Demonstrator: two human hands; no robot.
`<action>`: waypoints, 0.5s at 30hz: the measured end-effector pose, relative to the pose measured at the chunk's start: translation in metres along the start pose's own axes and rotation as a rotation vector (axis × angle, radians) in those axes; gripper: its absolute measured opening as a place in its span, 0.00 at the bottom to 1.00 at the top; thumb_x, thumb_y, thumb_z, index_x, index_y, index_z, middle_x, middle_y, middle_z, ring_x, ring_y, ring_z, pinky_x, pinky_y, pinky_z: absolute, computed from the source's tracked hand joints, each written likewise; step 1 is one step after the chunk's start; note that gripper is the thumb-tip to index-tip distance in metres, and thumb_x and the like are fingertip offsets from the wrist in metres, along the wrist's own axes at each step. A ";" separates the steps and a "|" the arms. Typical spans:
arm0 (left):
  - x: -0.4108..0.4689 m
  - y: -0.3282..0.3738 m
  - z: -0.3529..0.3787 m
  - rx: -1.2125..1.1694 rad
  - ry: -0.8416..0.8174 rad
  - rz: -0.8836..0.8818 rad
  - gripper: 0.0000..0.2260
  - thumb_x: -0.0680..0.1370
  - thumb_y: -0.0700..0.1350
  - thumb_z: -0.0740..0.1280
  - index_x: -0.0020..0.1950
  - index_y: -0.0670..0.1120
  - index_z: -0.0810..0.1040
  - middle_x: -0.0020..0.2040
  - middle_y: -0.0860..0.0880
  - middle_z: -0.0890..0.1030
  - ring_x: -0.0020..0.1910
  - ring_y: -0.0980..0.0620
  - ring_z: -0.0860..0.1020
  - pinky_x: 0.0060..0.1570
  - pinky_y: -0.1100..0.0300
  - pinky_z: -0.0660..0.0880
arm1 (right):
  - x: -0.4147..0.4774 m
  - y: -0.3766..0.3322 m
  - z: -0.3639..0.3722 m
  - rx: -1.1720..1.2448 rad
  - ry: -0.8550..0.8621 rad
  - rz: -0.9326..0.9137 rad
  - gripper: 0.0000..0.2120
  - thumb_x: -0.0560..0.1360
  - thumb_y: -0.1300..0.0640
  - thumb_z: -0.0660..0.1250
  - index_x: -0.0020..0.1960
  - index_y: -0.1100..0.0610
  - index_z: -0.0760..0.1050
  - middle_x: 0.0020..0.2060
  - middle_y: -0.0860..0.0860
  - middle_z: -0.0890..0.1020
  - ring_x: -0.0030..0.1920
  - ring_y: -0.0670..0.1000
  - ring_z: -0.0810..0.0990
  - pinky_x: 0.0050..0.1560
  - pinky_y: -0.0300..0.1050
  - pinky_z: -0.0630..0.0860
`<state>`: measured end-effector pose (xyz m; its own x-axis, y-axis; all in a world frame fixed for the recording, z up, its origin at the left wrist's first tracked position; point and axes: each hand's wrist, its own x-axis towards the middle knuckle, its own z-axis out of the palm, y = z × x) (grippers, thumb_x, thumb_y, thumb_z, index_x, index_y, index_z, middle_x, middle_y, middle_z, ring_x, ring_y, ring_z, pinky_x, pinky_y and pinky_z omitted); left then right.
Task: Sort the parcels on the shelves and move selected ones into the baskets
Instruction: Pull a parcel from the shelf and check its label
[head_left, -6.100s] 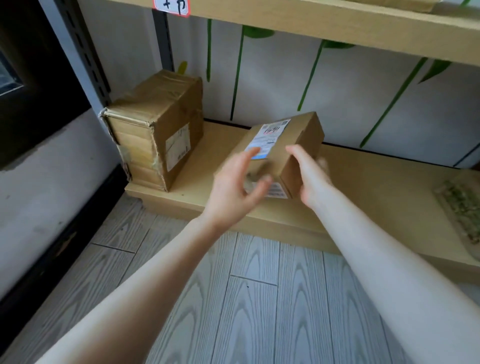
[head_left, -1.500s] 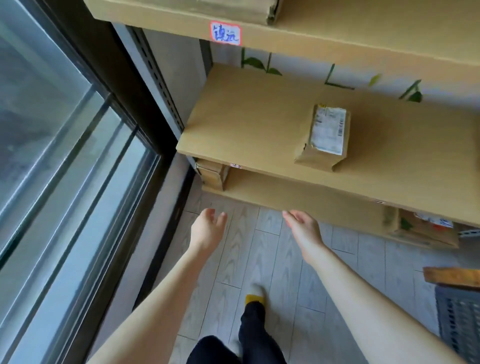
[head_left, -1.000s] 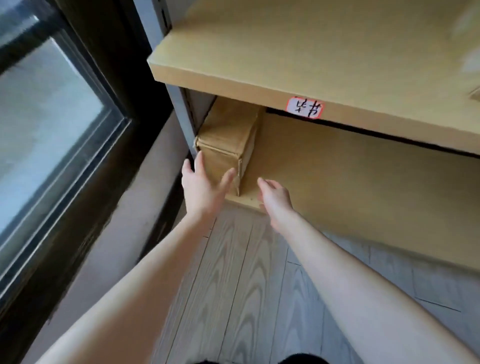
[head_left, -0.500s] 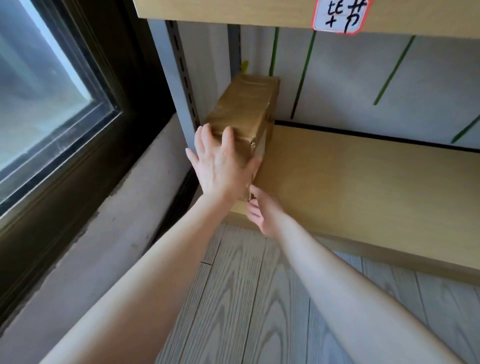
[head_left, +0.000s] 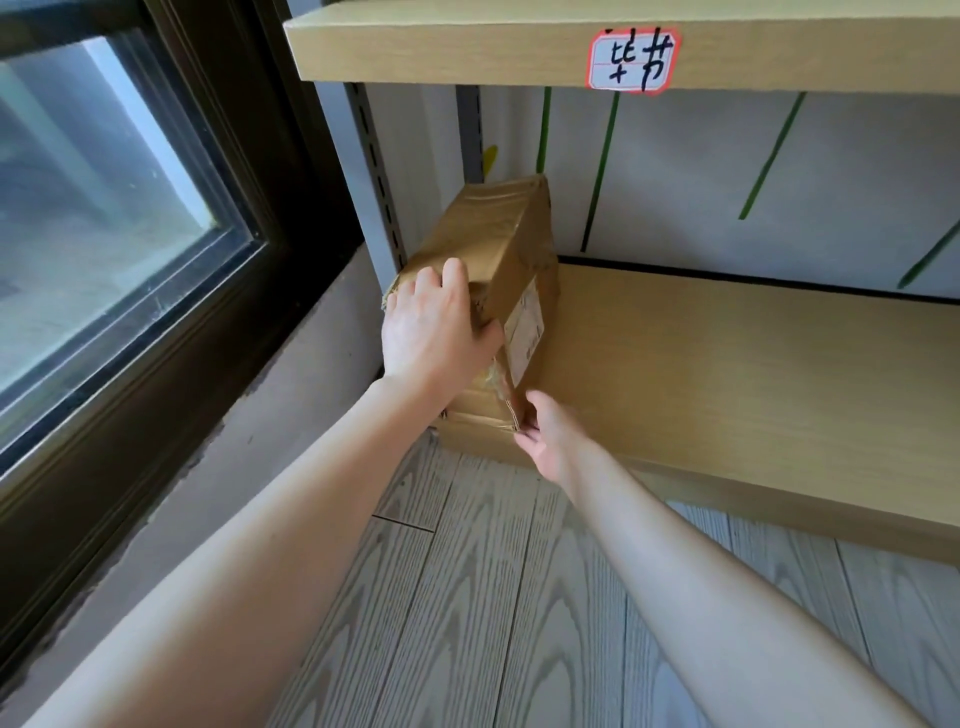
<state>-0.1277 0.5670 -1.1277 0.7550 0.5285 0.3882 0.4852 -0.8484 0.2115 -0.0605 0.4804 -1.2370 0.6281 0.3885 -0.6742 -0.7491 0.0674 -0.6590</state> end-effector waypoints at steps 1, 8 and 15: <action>-0.001 0.000 -0.001 0.005 -0.014 0.008 0.21 0.72 0.52 0.65 0.59 0.42 0.69 0.53 0.40 0.75 0.54 0.39 0.73 0.51 0.48 0.70 | -0.001 0.000 -0.001 0.005 -0.008 0.007 0.08 0.77 0.57 0.63 0.54 0.59 0.69 0.61 0.60 0.75 0.58 0.56 0.76 0.56 0.46 0.73; -0.003 0.006 -0.003 0.098 -0.019 0.049 0.18 0.73 0.52 0.63 0.57 0.42 0.71 0.55 0.39 0.73 0.57 0.39 0.70 0.60 0.45 0.65 | -0.012 -0.001 -0.002 0.024 -0.099 0.098 0.17 0.78 0.57 0.61 0.64 0.63 0.67 0.65 0.60 0.73 0.65 0.57 0.72 0.66 0.53 0.67; -0.007 0.009 -0.002 0.095 -0.047 0.076 0.16 0.75 0.50 0.62 0.56 0.42 0.67 0.55 0.43 0.75 0.58 0.42 0.71 0.54 0.46 0.67 | -0.020 0.003 -0.001 0.030 -0.133 0.145 0.19 0.77 0.56 0.62 0.65 0.63 0.67 0.65 0.61 0.72 0.66 0.58 0.71 0.67 0.53 0.65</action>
<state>-0.1295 0.5553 -1.1269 0.8099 0.4654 0.3570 0.4639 -0.8807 0.0959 -0.0745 0.4716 -1.2261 0.4809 0.5140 -0.7103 -0.8370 0.0280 -0.5465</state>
